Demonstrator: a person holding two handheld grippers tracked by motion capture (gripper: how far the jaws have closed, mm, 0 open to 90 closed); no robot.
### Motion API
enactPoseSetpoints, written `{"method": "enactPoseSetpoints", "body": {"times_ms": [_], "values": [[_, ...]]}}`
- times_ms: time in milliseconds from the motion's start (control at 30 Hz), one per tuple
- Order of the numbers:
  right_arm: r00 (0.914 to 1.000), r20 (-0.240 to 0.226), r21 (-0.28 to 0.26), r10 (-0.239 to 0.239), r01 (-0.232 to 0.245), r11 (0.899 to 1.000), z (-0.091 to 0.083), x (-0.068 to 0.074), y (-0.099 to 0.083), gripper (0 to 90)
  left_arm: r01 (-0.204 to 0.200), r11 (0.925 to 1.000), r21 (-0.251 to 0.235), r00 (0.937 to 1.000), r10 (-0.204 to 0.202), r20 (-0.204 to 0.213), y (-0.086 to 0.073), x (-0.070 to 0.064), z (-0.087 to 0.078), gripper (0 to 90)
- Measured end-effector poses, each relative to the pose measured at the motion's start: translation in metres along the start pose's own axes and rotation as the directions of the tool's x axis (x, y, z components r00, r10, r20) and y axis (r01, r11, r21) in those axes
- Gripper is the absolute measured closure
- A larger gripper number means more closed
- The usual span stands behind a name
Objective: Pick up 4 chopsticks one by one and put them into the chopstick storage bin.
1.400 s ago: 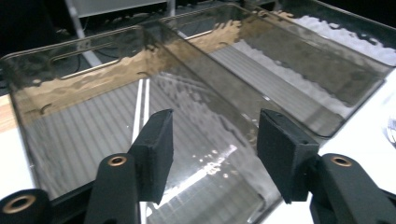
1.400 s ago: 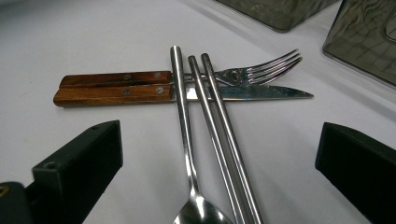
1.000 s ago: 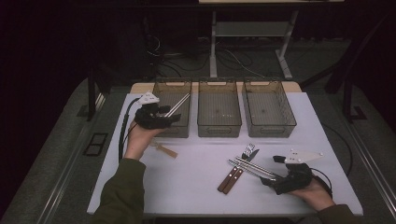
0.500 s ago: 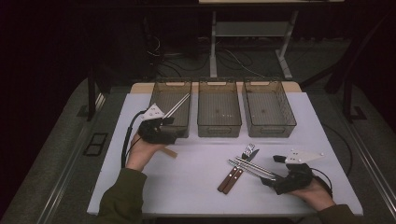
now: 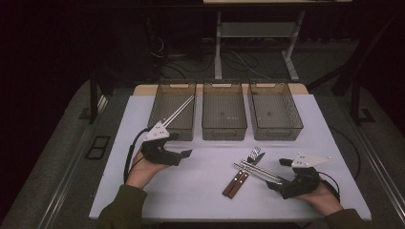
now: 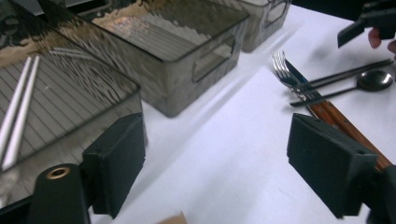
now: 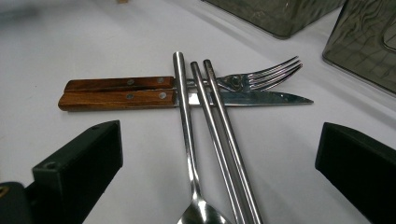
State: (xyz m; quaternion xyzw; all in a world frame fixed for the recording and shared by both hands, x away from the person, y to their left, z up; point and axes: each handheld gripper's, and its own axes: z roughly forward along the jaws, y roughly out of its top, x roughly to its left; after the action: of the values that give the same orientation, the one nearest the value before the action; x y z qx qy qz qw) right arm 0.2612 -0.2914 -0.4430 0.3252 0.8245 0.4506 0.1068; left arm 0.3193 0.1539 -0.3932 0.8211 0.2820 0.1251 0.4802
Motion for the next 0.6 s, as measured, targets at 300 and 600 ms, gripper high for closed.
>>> {"method": "enactPoseSetpoints", "body": {"times_ms": [300,600], "values": [[1.0,-0.002,-0.002,-0.001,0.001,1.0,0.0,0.0,0.001,0.6,0.012,0.9999,-0.012,0.9999,-0.011,0.007,-0.022,-0.013,-0.005,12.3],[0.9999,-0.003,-0.009,0.011,-0.011,1.0,-0.002,-0.001,0.001,0.6,-0.016,0.9995,0.026,0.9995,0.015,0.028,-0.039,-0.024,-0.006,4.8]]}}
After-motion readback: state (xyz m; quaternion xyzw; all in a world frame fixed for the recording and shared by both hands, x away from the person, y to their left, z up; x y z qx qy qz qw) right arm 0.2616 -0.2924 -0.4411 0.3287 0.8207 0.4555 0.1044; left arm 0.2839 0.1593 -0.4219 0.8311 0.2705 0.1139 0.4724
